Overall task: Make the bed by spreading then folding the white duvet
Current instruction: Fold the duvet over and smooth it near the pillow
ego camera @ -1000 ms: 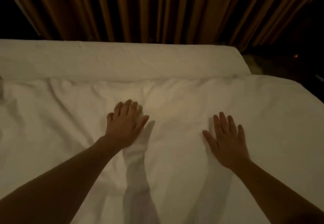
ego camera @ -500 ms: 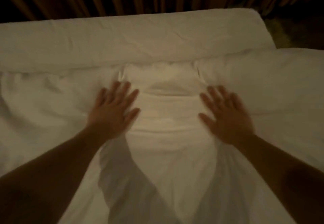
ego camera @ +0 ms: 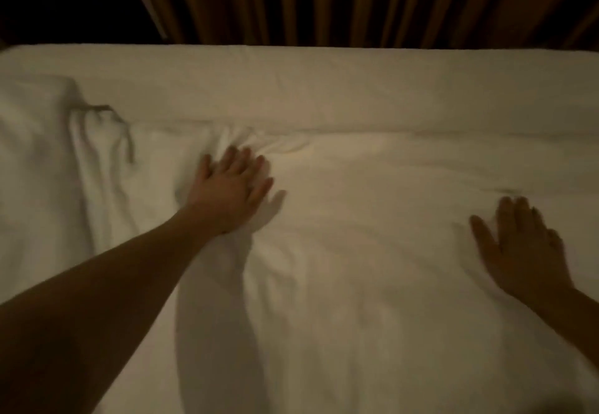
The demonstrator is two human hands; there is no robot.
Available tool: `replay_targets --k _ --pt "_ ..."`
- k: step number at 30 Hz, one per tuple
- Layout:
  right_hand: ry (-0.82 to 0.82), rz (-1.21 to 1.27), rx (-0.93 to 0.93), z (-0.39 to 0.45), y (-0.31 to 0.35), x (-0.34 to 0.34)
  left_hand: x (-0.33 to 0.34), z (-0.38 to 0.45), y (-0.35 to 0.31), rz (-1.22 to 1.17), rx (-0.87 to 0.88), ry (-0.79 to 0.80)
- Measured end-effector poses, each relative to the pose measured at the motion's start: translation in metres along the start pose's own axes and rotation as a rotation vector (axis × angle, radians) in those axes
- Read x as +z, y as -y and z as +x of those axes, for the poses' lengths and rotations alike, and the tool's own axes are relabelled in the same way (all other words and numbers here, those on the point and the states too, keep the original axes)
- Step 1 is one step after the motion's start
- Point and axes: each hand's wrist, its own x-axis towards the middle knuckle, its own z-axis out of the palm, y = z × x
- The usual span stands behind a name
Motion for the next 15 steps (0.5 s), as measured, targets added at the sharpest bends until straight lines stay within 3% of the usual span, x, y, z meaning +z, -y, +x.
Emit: replay_targets --k 2,5,9,11,15 --pt "0.046 0.04 -0.049 -0.048 0.098 0.012 -0.026 -0.014 0.045 -0.082 0.013 -0.095" --pt "0.209 0.23 -0.224 -0.131 0.256 0.014 -0.057 -0.05 0.162 -0.157 -0.13 -0.303" --pt "0.224 0.397 -0.499 -0.221 0.438 -0.006 -0.066 -0.1 0.32 -0.28 -0.619 -0.332" --pt "0.179 0.325 -0.602 -0.253 0.504 -0.01 -0.061 -0.124 0.371 -0.323 -0.818 -0.301" --pt "0.112 0.223 -0.73 -0.297 0.577 0.01 -0.044 -0.134 0.425 -0.629 -0.948 -0.335"
